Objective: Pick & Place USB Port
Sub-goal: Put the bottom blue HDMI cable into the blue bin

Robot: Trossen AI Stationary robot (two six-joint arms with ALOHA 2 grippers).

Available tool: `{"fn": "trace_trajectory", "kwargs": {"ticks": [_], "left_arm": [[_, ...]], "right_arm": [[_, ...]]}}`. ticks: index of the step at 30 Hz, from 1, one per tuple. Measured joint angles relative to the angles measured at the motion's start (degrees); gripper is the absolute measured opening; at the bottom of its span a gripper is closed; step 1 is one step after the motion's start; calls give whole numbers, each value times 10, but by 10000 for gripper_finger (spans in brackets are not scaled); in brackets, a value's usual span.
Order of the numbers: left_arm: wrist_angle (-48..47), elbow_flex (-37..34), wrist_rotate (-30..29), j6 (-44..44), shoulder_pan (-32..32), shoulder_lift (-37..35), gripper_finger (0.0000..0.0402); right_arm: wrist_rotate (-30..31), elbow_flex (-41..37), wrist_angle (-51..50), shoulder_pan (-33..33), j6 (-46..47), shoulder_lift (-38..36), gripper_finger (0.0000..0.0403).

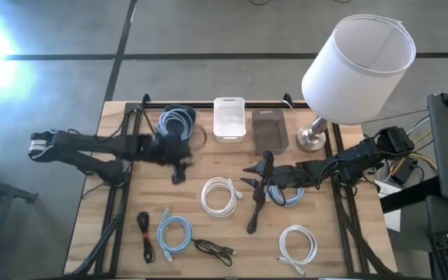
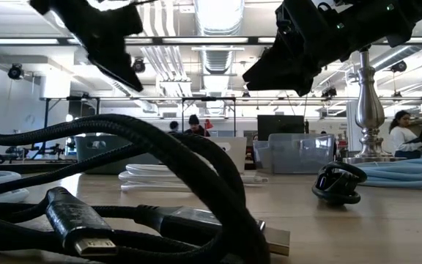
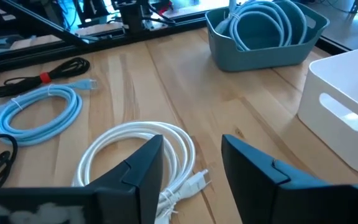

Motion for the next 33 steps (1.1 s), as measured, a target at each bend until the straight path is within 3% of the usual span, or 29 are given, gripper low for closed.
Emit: {"fn": "trace_trajectory", "kwargs": {"ticks": [6, 10, 15, 24, 33], "left_arm": [[15, -44, -2, -28, -154, 1, 151], [29, -80, -11, -122, -233, 1, 151], [116, -152, -16, -251, -299, 5, 151], [366, -283, -17, -354, -345, 51, 151], [387, -290, 14, -372, -345, 108, 151]], "right_arm": [[0, 0, 0, 0, 1, 0, 185], [0, 0, -1, 0, 1, 0, 187], [-1, 0, -1, 0, 1, 0, 187], [-1, 0, -2, 0, -3, 0, 185], [-1, 0, -5, 0, -9, 0, 184]]}}
